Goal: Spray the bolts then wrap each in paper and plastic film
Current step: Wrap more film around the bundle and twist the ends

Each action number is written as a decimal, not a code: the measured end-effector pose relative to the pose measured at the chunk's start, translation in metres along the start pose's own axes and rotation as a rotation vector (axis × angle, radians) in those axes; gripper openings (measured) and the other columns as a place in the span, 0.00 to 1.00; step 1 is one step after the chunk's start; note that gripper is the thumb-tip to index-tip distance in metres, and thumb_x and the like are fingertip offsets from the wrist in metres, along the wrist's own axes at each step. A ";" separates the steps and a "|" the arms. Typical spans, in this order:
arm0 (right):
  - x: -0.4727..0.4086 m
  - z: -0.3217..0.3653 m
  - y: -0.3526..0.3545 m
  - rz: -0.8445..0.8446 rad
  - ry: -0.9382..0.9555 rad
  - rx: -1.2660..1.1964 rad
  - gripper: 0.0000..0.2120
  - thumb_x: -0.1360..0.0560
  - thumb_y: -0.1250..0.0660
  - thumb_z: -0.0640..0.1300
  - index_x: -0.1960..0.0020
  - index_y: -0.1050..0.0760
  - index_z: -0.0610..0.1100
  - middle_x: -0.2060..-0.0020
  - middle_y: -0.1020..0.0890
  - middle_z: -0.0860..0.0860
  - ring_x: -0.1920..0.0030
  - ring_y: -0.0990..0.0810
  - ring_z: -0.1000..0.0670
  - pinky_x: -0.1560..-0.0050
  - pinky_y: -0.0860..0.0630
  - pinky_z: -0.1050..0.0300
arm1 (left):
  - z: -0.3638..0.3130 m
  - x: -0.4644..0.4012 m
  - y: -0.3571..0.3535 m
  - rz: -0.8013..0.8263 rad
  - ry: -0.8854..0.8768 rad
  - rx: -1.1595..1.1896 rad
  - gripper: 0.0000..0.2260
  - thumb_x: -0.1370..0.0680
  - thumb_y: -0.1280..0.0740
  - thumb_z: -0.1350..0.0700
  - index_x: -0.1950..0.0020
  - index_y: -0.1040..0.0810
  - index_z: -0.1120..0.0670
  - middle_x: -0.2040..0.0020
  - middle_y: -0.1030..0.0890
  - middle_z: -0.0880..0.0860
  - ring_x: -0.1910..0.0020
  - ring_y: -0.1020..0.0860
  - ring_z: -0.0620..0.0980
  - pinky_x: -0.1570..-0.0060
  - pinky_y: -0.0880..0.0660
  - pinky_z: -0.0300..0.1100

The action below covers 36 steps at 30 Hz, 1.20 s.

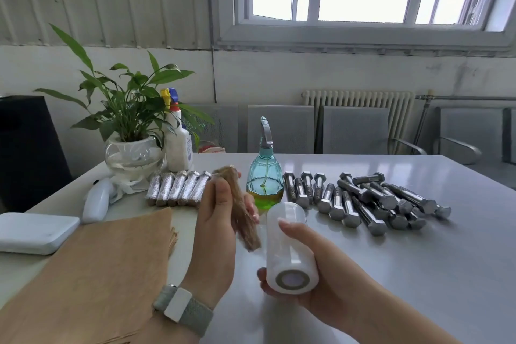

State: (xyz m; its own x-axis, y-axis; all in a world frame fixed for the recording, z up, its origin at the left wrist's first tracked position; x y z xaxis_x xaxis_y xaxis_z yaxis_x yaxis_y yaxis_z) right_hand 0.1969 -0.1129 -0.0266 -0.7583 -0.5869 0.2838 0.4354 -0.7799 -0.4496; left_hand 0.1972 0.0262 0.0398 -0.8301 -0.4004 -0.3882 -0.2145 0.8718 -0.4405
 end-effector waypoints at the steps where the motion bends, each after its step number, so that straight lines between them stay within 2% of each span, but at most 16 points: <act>1: 0.000 0.001 -0.003 0.021 0.001 -0.014 0.29 0.36 0.19 0.45 0.40 0.24 0.38 0.62 0.17 0.38 0.60 0.18 0.36 0.57 0.18 0.45 | 0.000 0.001 -0.002 0.000 0.001 -0.016 0.17 0.23 0.40 0.40 0.47 0.21 0.51 0.67 0.25 0.53 0.68 0.27 0.49 0.62 0.27 0.43; 4: 0.001 0.001 -0.006 0.044 0.014 0.058 0.30 0.38 0.21 0.45 0.40 0.25 0.37 0.61 0.17 0.39 0.60 0.17 0.37 0.57 0.18 0.47 | 0.000 0.005 -0.004 -0.010 -0.006 -0.100 0.19 0.24 0.40 0.40 0.49 0.20 0.53 0.71 0.27 0.51 0.72 0.29 0.46 0.70 0.28 0.37; 7: 0.000 0.005 0.001 -0.028 0.048 0.207 0.33 0.39 0.19 0.51 0.40 0.25 0.40 0.57 0.16 0.41 0.60 0.16 0.39 0.58 0.19 0.49 | 0.005 0.008 -0.007 0.008 0.024 -0.190 0.23 0.27 0.40 0.36 0.51 0.22 0.56 0.72 0.28 0.52 0.74 0.30 0.47 0.74 0.30 0.38; 9: -0.001 0.009 0.007 -0.073 0.081 0.270 0.34 0.38 0.19 0.57 0.39 0.25 0.41 0.57 0.16 0.42 0.59 0.16 0.41 0.57 0.19 0.47 | 0.009 0.010 -0.008 0.014 0.043 -0.227 0.25 0.27 0.40 0.36 0.53 0.23 0.58 0.73 0.28 0.52 0.75 0.30 0.47 0.75 0.30 0.38; 12: -0.002 0.011 0.020 -0.138 0.082 0.271 0.32 0.38 0.23 0.61 0.41 0.22 0.44 0.53 0.16 0.41 0.55 0.16 0.42 0.51 0.20 0.42 | 0.014 0.011 -0.012 0.040 0.048 -0.286 0.26 0.27 0.41 0.36 0.50 0.23 0.59 0.73 0.28 0.51 0.75 0.29 0.46 0.74 0.29 0.35; 14: -0.003 0.010 0.026 -0.151 0.058 0.235 0.28 0.36 0.26 0.60 0.42 0.21 0.44 0.53 0.16 0.40 0.56 0.17 0.42 0.50 0.20 0.42 | 0.016 0.010 -0.012 0.056 0.058 -0.333 0.26 0.28 0.42 0.34 0.51 0.23 0.56 0.73 0.27 0.50 0.74 0.28 0.45 0.73 0.28 0.35; 16: -0.005 0.013 0.032 -0.168 0.060 0.240 0.22 0.31 0.29 0.57 0.42 0.23 0.45 0.55 0.16 0.41 0.58 0.16 0.42 0.54 0.19 0.46 | 0.017 0.009 -0.011 0.067 0.071 -0.363 0.26 0.29 0.42 0.33 0.51 0.23 0.54 0.72 0.25 0.50 0.74 0.27 0.46 0.72 0.27 0.35; 18: -0.007 0.017 0.037 -0.196 0.070 0.271 0.19 0.29 0.29 0.56 0.44 0.24 0.46 0.57 0.16 0.43 0.60 0.16 0.44 0.58 0.19 0.51 | 0.020 0.009 -0.010 0.080 0.094 -0.384 0.23 0.30 0.42 0.32 0.53 0.22 0.50 0.72 0.24 0.50 0.74 0.26 0.46 0.72 0.26 0.36; 21: -0.009 0.027 0.037 -0.169 0.109 0.381 0.23 0.35 0.25 0.59 0.48 0.21 0.46 0.63 0.15 0.48 0.62 0.16 0.46 0.58 0.20 0.52 | 0.025 0.012 -0.013 0.117 0.132 -0.417 0.18 0.28 0.42 0.33 0.57 0.22 0.45 0.71 0.24 0.50 0.74 0.27 0.47 0.74 0.27 0.38; 25: -0.009 0.035 0.041 -0.165 0.116 0.460 0.26 0.39 0.27 0.60 0.48 0.21 0.45 0.67 0.16 0.51 0.64 0.16 0.49 0.62 0.21 0.56 | 0.035 0.017 -0.021 0.170 0.199 -0.382 0.17 0.25 0.42 0.37 0.56 0.22 0.47 0.71 0.28 0.50 0.74 0.32 0.47 0.76 0.34 0.39; 26: -0.009 0.035 0.042 -0.165 0.113 0.462 0.26 0.39 0.26 0.60 0.47 0.22 0.45 0.67 0.16 0.50 0.64 0.16 0.48 0.62 0.20 0.54 | 0.037 0.018 -0.023 0.184 0.218 -0.377 0.17 0.24 0.42 0.37 0.55 0.22 0.47 0.70 0.29 0.51 0.74 0.33 0.47 0.77 0.35 0.39; 28: -0.010 0.036 0.046 -0.160 0.099 0.457 0.29 0.39 0.25 0.56 0.44 0.25 0.44 0.60 0.17 0.45 0.60 0.15 0.42 0.55 0.18 0.46 | 0.041 0.021 -0.027 0.212 0.242 -0.401 0.16 0.22 0.43 0.38 0.54 0.22 0.46 0.69 0.31 0.52 0.75 0.34 0.48 0.78 0.37 0.38; 31: -0.010 0.033 0.049 -0.151 0.058 0.455 0.33 0.39 0.23 0.53 0.39 0.27 0.42 0.55 0.19 0.41 0.59 0.15 0.38 0.49 0.19 0.38 | 0.042 0.023 -0.029 0.238 0.230 -0.449 0.15 0.21 0.45 0.39 0.55 0.22 0.43 0.67 0.26 0.51 0.76 0.34 0.48 0.80 0.38 0.36; 33: -0.011 0.034 0.053 -0.172 0.059 0.475 0.34 0.39 0.23 0.53 0.38 0.27 0.40 0.55 0.19 0.40 0.62 0.16 0.41 0.52 0.18 0.40 | 0.041 0.024 -0.033 0.258 0.234 -0.448 0.15 0.21 0.45 0.39 0.55 0.22 0.41 0.66 0.21 0.50 0.77 0.34 0.48 0.81 0.39 0.35; 36: -0.013 0.035 0.058 -0.202 0.060 0.489 0.35 0.40 0.23 0.53 0.38 0.27 0.39 0.52 0.16 0.38 0.62 0.16 0.43 0.59 0.19 0.49 | 0.041 0.026 -0.039 0.299 0.221 -0.419 0.15 0.23 0.45 0.38 0.57 0.21 0.41 0.65 0.19 0.54 0.80 0.36 0.48 0.82 0.41 0.33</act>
State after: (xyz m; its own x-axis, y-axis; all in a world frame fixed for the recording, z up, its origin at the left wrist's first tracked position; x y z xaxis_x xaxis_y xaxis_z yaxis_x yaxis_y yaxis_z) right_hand 0.2490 -0.1583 -0.0271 -0.8705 -0.4123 0.2688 0.4424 -0.8948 0.0605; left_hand 0.2046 -0.0298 0.0138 -0.9648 -0.0888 -0.2477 -0.1017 0.9940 0.0397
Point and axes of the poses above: each hand's wrist, its own x-axis away from the middle knuckle, its own y-axis out of the back of the hand, z = x × y, the point moved 10 cm from there along -x, towards the middle knuckle
